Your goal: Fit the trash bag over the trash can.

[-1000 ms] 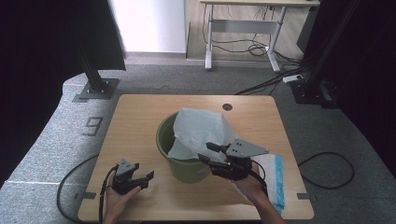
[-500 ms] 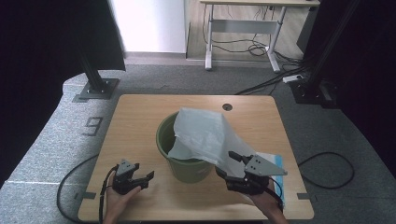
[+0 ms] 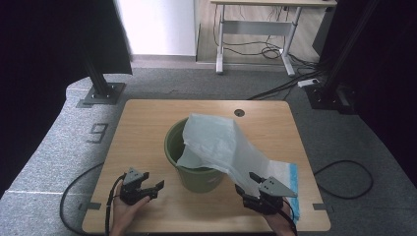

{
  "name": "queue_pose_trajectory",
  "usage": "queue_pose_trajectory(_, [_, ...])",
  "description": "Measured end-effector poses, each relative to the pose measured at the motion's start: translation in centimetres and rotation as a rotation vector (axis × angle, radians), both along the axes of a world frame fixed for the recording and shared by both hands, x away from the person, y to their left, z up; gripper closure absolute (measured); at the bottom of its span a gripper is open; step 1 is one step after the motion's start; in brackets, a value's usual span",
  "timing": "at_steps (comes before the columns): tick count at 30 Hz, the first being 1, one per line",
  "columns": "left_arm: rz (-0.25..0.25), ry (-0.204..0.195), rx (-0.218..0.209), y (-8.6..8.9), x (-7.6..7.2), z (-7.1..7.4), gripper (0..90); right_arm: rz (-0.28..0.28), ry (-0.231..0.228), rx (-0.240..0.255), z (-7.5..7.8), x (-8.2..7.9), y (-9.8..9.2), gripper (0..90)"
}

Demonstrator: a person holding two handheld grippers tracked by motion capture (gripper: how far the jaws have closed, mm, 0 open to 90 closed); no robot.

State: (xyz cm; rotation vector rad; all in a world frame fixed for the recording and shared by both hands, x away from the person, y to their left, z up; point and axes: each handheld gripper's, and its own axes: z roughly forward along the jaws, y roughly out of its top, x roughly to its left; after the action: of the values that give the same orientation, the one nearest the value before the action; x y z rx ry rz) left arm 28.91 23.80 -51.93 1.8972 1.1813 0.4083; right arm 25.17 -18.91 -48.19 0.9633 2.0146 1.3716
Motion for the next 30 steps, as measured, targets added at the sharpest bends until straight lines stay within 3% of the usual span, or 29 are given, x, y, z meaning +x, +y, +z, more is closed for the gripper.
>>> queue_pose_trajectory(2, [-0.002,-0.003,0.007,0.1,0.0,0.2,24.9,-0.013,0.008,-0.012,-0.5,0.2,-0.2,38.5])
queue_pose_trajectory(4, [0.009,-0.010,-0.004,0.3,-0.1,0.6,24.9,-0.038,0.025,-0.024,-0.9,0.3,-0.4,49.6])
queue_pose_trajectory(6, [0.009,-0.024,-0.005,0.5,-0.2,1.2,26.0,-0.050,0.041,-0.006,-1.0,0.6,-0.7,63.1])
queue_pose_trajectory(11, [-0.018,-0.064,-0.009,0.4,-0.9,2.7,28.6,-0.081,0.003,0.024,-0.3,1.0,-1.6,82.8])
queue_pose_trajectory(19, [-0.046,-0.105,-0.028,-0.1,-1.4,4.4,28.7,-0.061,-0.127,0.030,3.5,0.6,-1.9,88.0])
queue_pose_trajectory(24, [-0.052,-0.110,-0.038,-0.2,-1.5,4.7,28.7,-0.039,-0.161,0.047,5.8,1.2,-1.7,88.0])
queue_pose_trajectory(27, [-0.061,-0.098,-0.080,-0.2,-1.5,4.9,28.7,-0.014,-0.176,0.057,7.0,1.6,-1.3,88.0])
queue_pose_trajectory(30, [-0.057,-0.108,-0.077,-0.2,-1.6,5.5,28.7,0.007,-0.204,0.043,8.2,1.9,-0.6,87.9])
